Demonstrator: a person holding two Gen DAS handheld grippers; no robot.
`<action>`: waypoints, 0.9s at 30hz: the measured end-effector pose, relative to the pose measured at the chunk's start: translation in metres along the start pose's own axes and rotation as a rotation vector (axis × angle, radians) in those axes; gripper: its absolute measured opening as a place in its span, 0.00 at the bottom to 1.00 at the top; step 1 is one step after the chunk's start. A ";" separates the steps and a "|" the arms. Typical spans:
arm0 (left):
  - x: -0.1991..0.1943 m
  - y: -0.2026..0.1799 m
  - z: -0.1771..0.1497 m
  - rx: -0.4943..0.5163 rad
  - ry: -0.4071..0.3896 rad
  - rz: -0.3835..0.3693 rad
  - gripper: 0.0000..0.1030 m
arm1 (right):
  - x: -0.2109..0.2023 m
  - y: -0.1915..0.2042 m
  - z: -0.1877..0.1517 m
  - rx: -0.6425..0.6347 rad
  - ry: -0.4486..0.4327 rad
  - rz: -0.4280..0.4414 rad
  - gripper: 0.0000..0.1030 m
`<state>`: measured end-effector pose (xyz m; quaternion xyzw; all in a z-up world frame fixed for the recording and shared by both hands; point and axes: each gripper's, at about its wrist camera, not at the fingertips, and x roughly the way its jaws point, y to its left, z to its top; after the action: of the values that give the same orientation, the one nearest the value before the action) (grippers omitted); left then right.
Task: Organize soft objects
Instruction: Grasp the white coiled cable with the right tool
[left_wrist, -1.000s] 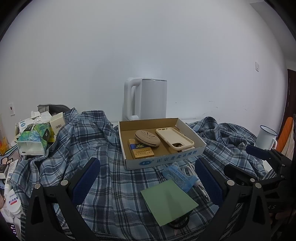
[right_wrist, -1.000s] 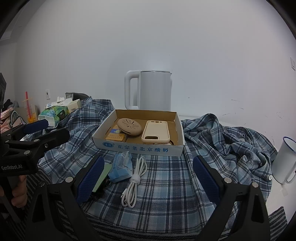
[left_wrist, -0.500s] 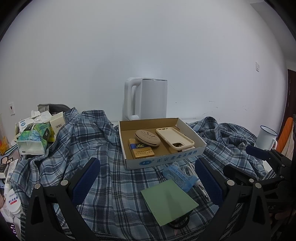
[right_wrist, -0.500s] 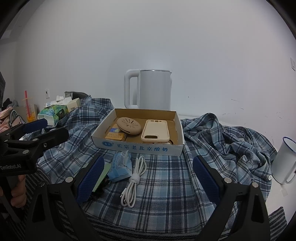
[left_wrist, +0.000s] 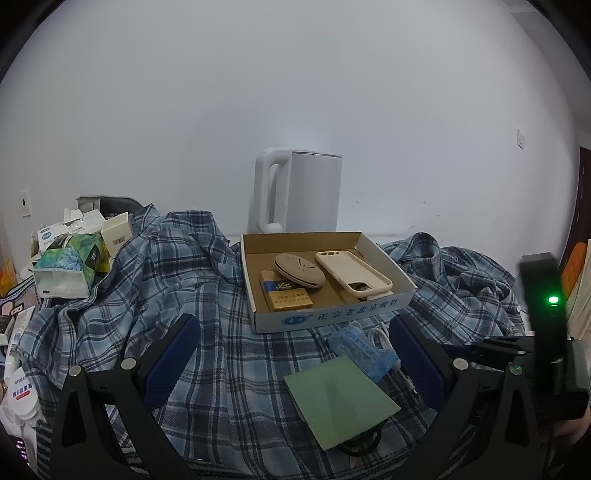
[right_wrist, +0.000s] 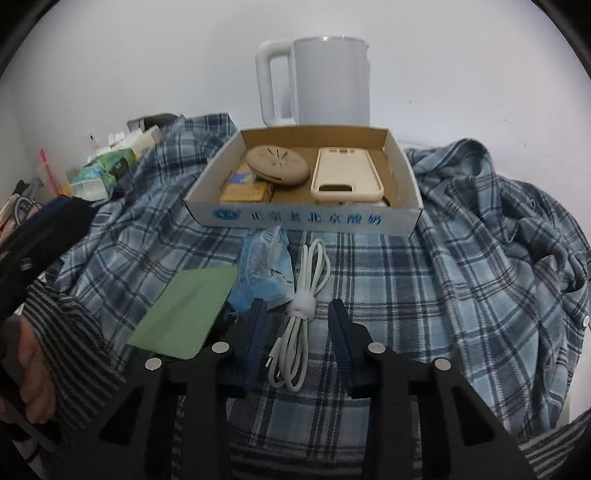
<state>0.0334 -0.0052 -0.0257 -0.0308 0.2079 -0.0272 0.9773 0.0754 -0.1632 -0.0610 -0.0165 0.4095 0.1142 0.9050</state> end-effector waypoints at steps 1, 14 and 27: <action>0.000 -0.001 0.000 0.001 -0.001 0.000 1.00 | 0.003 0.000 0.001 0.003 0.010 -0.009 0.32; 0.003 -0.002 0.002 -0.012 0.013 -0.013 1.00 | 0.038 0.002 0.011 0.018 0.110 -0.018 0.22; 0.005 0.000 0.002 -0.024 0.034 -0.014 1.00 | -0.011 -0.018 0.004 0.053 -0.045 -0.088 0.16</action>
<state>0.0391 -0.0053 -0.0260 -0.0434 0.2247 -0.0322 0.9729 0.0756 -0.1821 -0.0511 -0.0079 0.3910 0.0638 0.9181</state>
